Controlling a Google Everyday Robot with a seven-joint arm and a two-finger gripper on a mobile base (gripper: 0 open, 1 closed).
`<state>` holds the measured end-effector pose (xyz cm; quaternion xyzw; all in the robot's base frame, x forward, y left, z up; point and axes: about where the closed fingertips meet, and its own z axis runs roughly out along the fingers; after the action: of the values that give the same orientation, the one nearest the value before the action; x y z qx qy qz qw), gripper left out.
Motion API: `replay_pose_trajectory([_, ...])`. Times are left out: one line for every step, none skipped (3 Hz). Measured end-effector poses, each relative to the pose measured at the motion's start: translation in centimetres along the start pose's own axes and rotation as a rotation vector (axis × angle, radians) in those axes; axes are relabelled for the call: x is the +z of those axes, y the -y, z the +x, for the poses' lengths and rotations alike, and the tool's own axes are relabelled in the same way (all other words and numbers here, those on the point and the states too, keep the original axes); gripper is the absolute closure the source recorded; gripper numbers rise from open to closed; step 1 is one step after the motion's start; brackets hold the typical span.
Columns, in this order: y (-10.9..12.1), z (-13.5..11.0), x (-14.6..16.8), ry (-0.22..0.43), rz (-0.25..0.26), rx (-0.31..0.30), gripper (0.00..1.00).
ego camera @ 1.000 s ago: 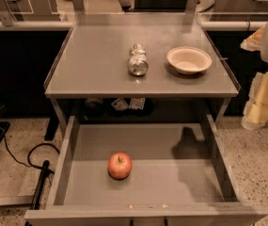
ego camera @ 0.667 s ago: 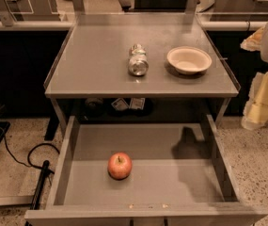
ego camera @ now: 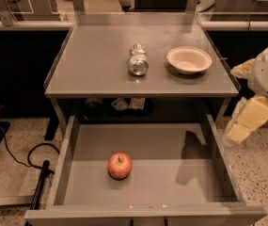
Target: Pick apple from top drawer and place on counter
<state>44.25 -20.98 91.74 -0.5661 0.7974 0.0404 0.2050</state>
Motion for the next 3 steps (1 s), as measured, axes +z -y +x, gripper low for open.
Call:
replay_pose_trajectory([-0.3,0.1,3.7,0.067,-0.039,0.019,0.00])
replay_pose_trajectory([-0.3,0.1,3.7,0.067,-0.039,0.019,0.00])
replay_pose_trajectory([-1.3,0.3,6.3,0.087,-0.059,0.026,0.00])
